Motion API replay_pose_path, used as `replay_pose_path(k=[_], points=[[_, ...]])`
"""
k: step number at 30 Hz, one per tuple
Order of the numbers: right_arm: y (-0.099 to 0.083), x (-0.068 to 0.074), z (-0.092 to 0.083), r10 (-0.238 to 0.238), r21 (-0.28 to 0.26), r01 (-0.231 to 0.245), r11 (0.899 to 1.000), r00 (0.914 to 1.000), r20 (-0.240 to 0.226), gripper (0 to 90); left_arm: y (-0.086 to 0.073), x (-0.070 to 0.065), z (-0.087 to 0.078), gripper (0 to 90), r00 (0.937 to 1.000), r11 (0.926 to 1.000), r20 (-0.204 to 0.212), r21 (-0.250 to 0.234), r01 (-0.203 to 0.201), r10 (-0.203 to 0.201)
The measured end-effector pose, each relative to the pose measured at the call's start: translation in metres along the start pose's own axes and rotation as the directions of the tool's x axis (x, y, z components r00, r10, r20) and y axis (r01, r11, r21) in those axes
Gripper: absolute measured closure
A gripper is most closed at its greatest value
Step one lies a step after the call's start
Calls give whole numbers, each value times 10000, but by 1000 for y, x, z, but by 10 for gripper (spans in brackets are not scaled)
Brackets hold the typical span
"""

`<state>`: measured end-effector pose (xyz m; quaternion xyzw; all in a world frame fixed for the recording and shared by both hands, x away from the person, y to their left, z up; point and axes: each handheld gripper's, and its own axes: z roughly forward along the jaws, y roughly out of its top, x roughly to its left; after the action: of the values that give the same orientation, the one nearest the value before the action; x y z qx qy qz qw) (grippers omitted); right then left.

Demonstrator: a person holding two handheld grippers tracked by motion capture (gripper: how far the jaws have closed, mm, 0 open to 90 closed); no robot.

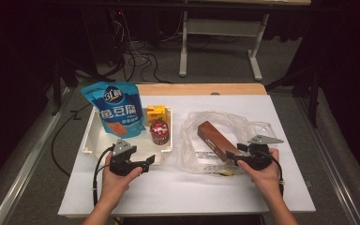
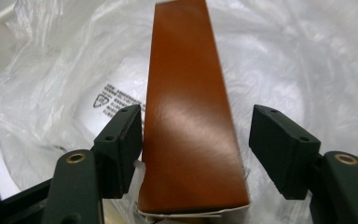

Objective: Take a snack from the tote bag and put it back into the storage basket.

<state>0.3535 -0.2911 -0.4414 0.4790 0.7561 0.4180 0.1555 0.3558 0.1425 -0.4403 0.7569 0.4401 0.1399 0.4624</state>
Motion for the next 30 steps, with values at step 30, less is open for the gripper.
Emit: replay_pose_path(k=[30], points=[[4, 7, 45, -377, 1580, 248, 9871, 9961, 795, 420, 0, -1, -2, 163, 10000, 10000, 38, -58, -33, 33]])
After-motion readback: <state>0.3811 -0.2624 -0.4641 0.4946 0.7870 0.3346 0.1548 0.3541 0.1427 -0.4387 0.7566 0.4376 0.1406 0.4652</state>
